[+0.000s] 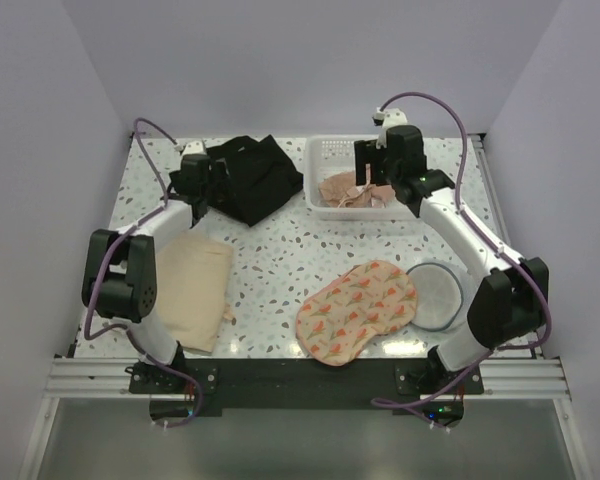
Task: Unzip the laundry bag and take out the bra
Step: Move the distractor to the corner of the board.
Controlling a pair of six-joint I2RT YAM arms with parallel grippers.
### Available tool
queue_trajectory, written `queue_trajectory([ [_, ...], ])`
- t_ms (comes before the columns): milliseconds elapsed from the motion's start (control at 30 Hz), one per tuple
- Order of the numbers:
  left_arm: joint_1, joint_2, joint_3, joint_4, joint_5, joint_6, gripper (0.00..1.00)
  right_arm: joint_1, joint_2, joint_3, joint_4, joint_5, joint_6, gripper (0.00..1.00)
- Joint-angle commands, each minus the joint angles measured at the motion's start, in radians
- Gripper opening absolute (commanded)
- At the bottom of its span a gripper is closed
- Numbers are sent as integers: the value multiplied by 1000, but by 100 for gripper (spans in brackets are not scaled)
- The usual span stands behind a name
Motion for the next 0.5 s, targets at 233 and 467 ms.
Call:
queue_trajectory([
  [233,65,305,403,-113,140,251,100,63,-101,-6,14,-59,29,84],
  [467,81,369,391,-86,205,224,98,109,-150,-55,14,-30,18,84],
])
